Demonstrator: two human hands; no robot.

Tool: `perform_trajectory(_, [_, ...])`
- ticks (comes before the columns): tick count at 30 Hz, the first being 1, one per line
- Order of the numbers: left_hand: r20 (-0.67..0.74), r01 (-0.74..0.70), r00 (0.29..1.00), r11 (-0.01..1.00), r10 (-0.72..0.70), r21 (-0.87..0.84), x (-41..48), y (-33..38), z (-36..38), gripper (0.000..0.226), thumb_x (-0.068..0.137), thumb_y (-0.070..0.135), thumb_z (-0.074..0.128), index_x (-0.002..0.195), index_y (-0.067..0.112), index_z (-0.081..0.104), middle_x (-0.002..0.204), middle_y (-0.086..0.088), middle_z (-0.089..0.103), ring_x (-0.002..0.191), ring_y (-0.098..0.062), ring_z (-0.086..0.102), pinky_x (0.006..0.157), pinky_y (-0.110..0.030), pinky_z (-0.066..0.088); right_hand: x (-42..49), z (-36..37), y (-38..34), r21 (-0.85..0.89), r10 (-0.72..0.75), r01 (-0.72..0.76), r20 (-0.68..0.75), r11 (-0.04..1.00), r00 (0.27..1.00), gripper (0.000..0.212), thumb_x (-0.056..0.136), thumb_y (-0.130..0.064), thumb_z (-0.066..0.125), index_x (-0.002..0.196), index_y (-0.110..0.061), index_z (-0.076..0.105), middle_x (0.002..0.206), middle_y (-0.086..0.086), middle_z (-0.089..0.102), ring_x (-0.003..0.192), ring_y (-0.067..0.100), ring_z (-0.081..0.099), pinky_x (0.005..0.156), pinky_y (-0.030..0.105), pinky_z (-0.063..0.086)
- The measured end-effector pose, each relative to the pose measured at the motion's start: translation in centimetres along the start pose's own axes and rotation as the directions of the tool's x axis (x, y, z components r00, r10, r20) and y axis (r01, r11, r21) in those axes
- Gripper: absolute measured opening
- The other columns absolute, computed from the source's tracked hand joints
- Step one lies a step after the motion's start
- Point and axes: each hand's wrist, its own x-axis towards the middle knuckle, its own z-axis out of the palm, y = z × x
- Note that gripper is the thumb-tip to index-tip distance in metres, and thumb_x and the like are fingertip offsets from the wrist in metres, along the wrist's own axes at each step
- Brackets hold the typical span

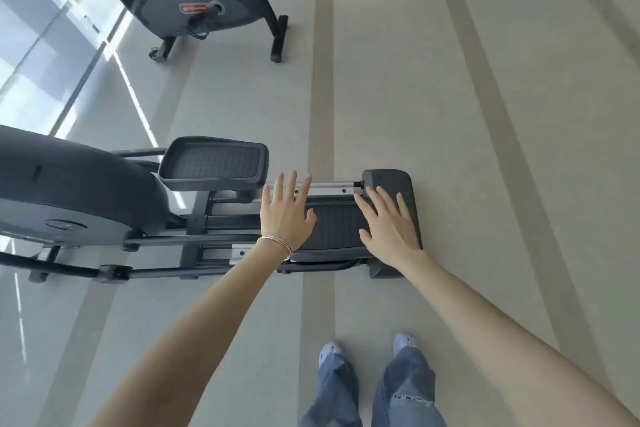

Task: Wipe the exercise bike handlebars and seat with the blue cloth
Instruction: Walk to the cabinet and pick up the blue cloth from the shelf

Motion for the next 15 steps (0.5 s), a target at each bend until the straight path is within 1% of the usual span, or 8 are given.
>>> perform_trajectory(1, [0.043, -0.033, 0.999, 0.999, 0.032, 0.011, -0.2, 0.9, 0.3, 0.065, 0.091, 0.040, 0.042, 0.147, 0.024, 0.016, 0.156, -0.009, 0.021, 0.143, -0.032, 0.016, 0.114, -0.050, 0.020, -0.9, 0.2, 0.4, -0.010, 0.038, -0.038, 0.028, 0.999, 0.999, 0.066, 0.091, -0.031, 0.049, 0.148, -0.020, 0.017, 0.157, 0.006, 0.015, 0.145, 0.023, 0.007, 0.117, 0.049, 0.004])
perform_trajectory(4, [0.075, -0.174, 0.983, 0.983, 0.169, 0.060, -0.2, 3.1, 1.7, 0.065, 0.090, 0.040, 0.042, 0.147, 0.023, 0.016, 0.155, -0.008, 0.022, 0.142, -0.033, 0.017, 0.114, -0.051, 0.020, -3.6, 1.4, 2.6, -0.031, 0.097, -0.095, 0.067, 0.995, 0.993, 0.065, 0.092, -0.030, 0.047, 0.148, -0.021, 0.015, 0.157, 0.004, 0.014, 0.145, 0.023, 0.006, 0.117, 0.048, 0.003])
perform_trajectory(6, [0.091, -0.240, 0.968, 0.968, 0.234, 0.068, 0.4, 5.0, 1.9, 0.065, 0.091, 0.041, 0.042, 0.147, 0.024, 0.014, 0.156, -0.008, 0.021, 0.142, -0.033, 0.017, 0.114, -0.051, 0.020, -5.1, 1.7, 4.3, -0.022, 0.147, -0.145, 0.084, 0.989, 0.986, 0.065, 0.092, -0.029, 0.047, 0.148, -0.022, 0.015, 0.157, 0.003, 0.013, 0.145, 0.023, 0.006, 0.117, 0.048, 0.004])
perform_trajectory(11, [0.103, -0.380, 0.922, 0.923, 0.373, 0.061, 0.9, 11.7, 1.8, 0.066, 0.090, 0.042, 0.041, 0.147, 0.023, 0.014, 0.154, -0.008, 0.023, 0.141, -0.032, 0.018, 0.113, -0.050, 0.021, -8.5, 1.3, 8.8, 0.025, 0.272, -0.275, 0.085, 0.961, 0.959, 0.066, 0.093, -0.032, 0.047, 0.148, -0.023, 0.013, 0.158, 0.003, 0.011, 0.145, 0.021, 0.006, 0.117, 0.046, 0.004])
perform_trajectory(15, [0.127, -0.470, 0.878, 0.881, 0.461, 0.053, 0.8, 18.1, 2.0, 0.065, 0.092, 0.041, 0.039, 0.148, 0.023, 0.011, 0.156, -0.008, 0.018, 0.143, -0.031, 0.014, 0.115, -0.049, 0.018, -11.6, 0.6, 13.6, 0.042, 0.351, -0.354, 0.068, 0.934, 0.934, 0.063, 0.095, -0.036, 0.042, 0.149, -0.023, 0.012, 0.158, 0.001, 0.010, 0.145, 0.018, 0.005, 0.117, 0.046, 0.003])
